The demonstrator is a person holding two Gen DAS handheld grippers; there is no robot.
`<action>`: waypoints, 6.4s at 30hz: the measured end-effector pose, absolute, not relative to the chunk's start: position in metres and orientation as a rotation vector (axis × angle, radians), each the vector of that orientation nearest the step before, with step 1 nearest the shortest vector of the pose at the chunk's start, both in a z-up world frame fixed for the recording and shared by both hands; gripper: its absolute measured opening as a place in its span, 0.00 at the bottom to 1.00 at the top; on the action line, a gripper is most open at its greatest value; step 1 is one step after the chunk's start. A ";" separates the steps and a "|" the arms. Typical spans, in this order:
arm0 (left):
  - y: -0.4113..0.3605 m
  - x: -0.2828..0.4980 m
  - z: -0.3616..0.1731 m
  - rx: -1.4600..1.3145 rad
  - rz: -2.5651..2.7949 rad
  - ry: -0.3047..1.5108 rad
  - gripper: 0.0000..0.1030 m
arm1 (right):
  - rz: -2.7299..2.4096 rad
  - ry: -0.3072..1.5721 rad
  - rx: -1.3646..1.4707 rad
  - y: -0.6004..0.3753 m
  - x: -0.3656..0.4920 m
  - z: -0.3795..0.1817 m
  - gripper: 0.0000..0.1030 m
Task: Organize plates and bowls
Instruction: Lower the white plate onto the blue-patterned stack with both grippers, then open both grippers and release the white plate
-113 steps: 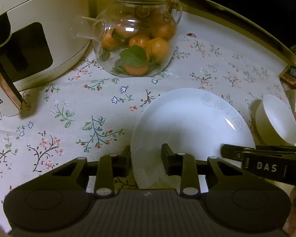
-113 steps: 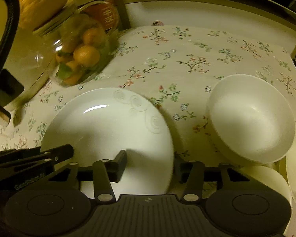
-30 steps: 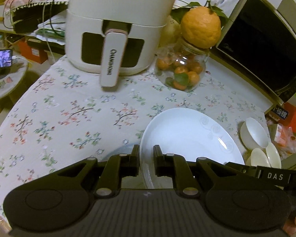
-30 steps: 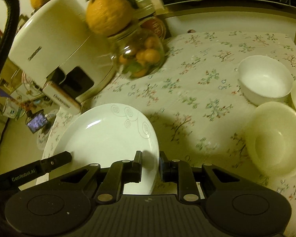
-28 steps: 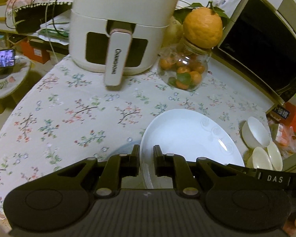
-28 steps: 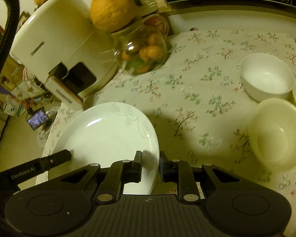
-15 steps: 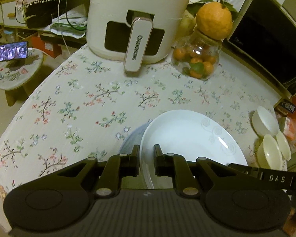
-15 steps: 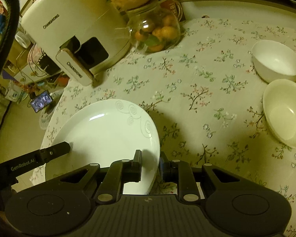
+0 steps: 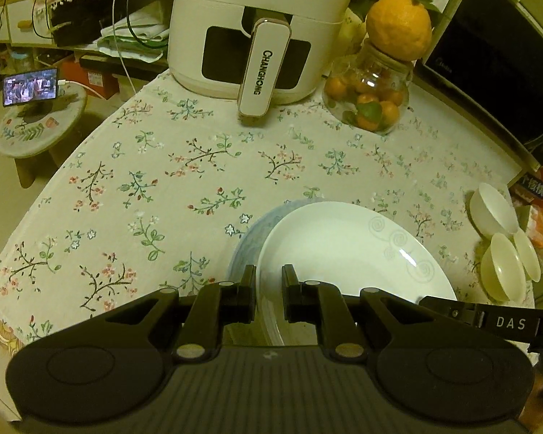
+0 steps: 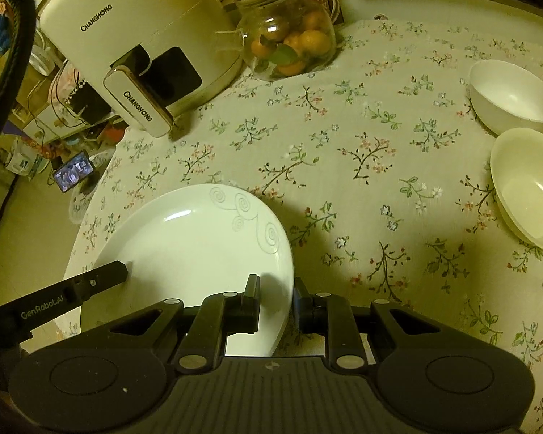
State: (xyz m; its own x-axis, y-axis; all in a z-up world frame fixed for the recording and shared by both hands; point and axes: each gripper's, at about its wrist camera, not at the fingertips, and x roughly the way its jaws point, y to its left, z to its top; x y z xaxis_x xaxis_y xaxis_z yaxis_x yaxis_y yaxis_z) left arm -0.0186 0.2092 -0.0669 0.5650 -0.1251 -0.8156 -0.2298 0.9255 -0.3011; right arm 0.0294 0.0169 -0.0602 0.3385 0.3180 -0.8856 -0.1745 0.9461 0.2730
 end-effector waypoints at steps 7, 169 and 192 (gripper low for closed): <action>0.209 -0.020 -0.070 -0.392 0.067 0.986 0.11 | 0.320 1.202 0.134 0.018 0.027 -0.061 0.18; 0.180 -0.012 -0.092 -0.077 0.193 0.888 0.13 | 0.197 1.056 0.070 0.038 0.012 -0.076 0.22; 0.201 -0.003 -0.088 -0.292 0.223 1.023 0.77 | 0.246 1.144 0.212 0.023 0.025 -0.077 0.48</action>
State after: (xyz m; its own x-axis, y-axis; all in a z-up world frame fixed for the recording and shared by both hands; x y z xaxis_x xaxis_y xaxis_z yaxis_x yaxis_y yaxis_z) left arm -0.0032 0.2009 -0.0884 0.5033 0.0464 -0.8628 -0.3169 0.9389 -0.1343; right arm 0.0250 0.0227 -0.0770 0.3920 0.2997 -0.8698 -0.0846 0.9532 0.2904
